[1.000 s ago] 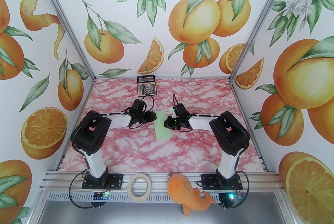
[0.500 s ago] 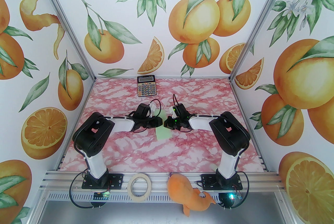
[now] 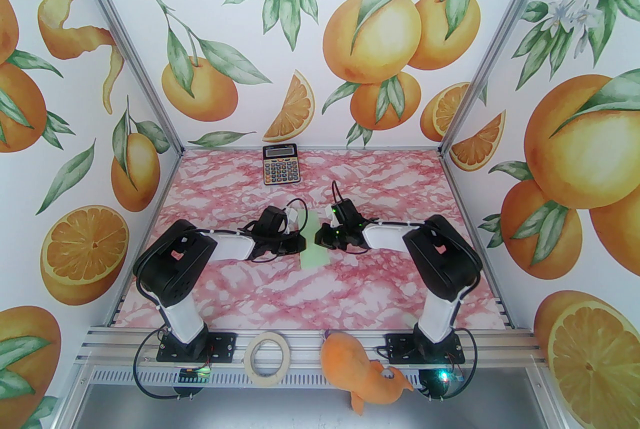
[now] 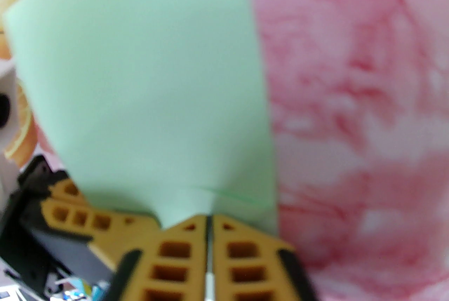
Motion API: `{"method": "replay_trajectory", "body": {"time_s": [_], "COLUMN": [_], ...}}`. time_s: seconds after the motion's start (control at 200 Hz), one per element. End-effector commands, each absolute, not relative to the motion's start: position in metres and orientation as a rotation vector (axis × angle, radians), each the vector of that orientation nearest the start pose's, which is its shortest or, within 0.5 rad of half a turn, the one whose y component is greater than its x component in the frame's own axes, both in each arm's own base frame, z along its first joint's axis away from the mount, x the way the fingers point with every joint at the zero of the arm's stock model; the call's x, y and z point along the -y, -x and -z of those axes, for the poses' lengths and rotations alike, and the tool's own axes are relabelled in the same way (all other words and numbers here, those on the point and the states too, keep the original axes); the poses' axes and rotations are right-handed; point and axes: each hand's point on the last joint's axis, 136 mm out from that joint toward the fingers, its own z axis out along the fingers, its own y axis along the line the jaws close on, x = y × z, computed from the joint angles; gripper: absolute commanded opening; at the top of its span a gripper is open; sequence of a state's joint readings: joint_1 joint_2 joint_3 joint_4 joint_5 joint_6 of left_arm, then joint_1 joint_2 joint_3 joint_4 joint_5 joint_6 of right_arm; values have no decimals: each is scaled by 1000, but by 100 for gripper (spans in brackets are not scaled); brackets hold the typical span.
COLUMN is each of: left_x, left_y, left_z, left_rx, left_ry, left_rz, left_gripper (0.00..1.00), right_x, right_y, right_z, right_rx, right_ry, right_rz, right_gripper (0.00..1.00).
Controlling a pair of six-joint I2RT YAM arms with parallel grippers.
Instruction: Fold a paper plane with a square sheet of paper (fold left side to right side)
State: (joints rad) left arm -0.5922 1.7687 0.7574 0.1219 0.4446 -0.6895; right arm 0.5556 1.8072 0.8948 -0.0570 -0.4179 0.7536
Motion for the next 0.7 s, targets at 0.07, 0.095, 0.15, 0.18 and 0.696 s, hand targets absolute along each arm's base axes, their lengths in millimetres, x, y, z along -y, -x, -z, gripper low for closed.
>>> {"method": "replay_trajectory", "body": {"time_s": [0.07, 0.095, 0.15, 0.18, 0.696], "left_x": [274, 271, 260, 254, 133], "left_y": [-301, -302, -304, -304, -311], "left_z": [-59, -63, -73, -78, -164], "left_rx": [-2619, -2618, -2624, -2631, -2535], "left_ry": [-119, -121, -114, -118, -270], "left_rz": [929, 903, 823, 778, -563], "left_gripper": [0, 0, 0, 0, 0], "right_x": [-247, -242, -229, -222, -127], "right_y": [-331, -333, -336, -338, -333], "right_z": [-72, -78, -89, -94, -120], "right_rx": [-2613, -2596, -2558, -2538, -2383], "right_ry": [-155, -166, -191, -205, -419], "right_rz": [-919, -910, -889, -878, -655], "right_gripper": [30, 31, 34, 37, 100]}}
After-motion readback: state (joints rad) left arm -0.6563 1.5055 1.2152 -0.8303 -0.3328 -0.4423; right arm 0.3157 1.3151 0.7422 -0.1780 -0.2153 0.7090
